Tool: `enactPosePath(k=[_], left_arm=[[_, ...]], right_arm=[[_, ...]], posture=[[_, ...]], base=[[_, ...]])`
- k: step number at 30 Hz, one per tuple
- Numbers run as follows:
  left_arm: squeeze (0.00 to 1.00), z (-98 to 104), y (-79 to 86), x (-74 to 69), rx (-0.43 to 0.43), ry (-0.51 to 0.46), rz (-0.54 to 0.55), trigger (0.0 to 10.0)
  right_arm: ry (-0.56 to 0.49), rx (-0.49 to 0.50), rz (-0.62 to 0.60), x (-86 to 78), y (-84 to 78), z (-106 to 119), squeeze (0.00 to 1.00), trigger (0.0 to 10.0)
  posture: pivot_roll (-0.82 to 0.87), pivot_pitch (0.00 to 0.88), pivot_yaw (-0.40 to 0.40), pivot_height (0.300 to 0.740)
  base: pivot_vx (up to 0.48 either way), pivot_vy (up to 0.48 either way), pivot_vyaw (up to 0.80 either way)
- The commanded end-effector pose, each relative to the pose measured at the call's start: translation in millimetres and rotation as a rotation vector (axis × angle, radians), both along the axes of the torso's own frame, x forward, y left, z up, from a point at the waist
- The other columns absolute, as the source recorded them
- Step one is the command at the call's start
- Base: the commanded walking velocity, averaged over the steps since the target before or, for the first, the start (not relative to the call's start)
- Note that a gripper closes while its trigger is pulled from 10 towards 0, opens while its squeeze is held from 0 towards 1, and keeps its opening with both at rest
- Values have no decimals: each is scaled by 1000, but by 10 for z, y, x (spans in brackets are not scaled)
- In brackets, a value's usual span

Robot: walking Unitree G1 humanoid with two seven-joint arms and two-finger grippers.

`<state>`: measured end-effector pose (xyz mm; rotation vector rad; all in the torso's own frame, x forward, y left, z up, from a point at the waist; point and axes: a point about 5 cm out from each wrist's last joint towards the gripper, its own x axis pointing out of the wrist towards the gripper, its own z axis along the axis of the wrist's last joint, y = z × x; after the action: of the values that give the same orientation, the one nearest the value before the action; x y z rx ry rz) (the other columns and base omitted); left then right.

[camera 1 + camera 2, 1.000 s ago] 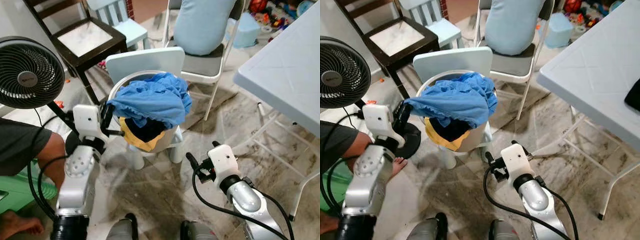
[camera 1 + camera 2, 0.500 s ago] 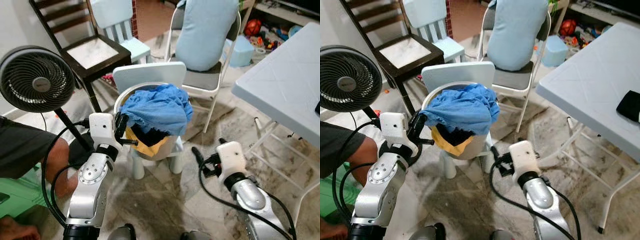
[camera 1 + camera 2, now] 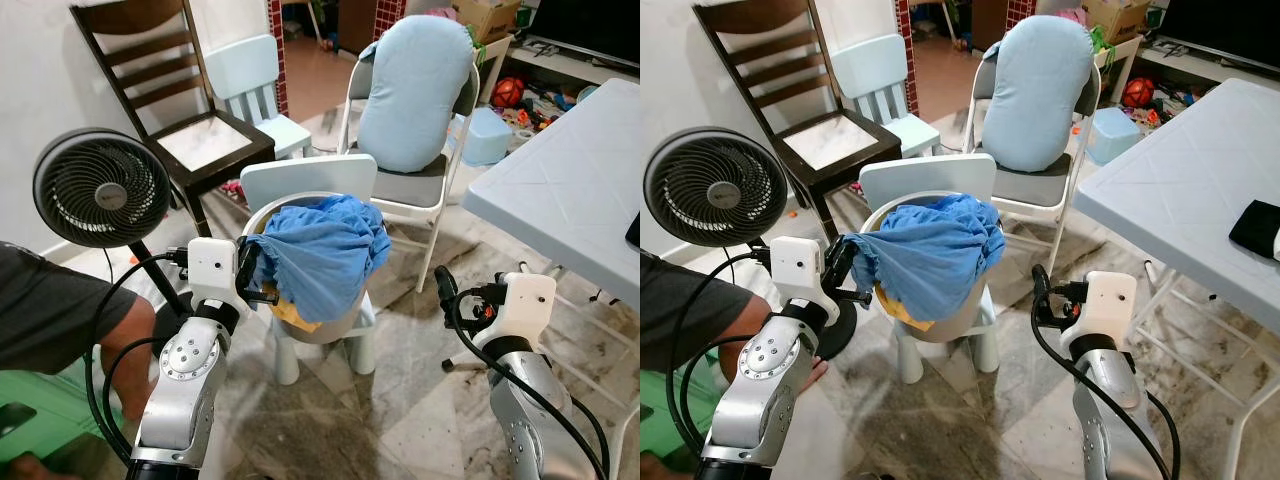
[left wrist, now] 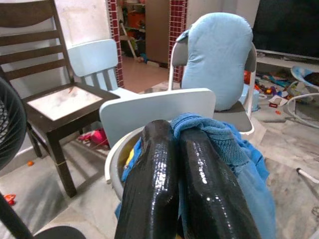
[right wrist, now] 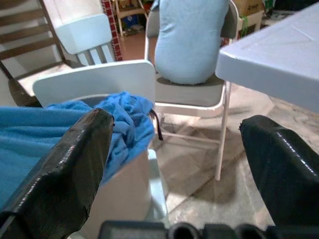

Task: Hang hanger

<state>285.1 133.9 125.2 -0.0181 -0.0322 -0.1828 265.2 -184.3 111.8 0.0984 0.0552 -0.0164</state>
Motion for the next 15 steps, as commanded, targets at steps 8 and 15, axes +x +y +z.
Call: enactPosePath(k=[8, 15], left_arm=[[0, -38, -6, -41, 167, -29, -166, 10000], [0, -85, -20, -11, 126, -4, -144, 10000]], right_arm=[[0, -17, 6, 113, -59, -13, 0, 10000], [2, -19, 12, 131, -43, -39, 0, 10000]], posture=[[-3, 0, 0, 740], [-23, 0, 15, 740]], base=[[0, 0, 0], [0, 0, 0]])
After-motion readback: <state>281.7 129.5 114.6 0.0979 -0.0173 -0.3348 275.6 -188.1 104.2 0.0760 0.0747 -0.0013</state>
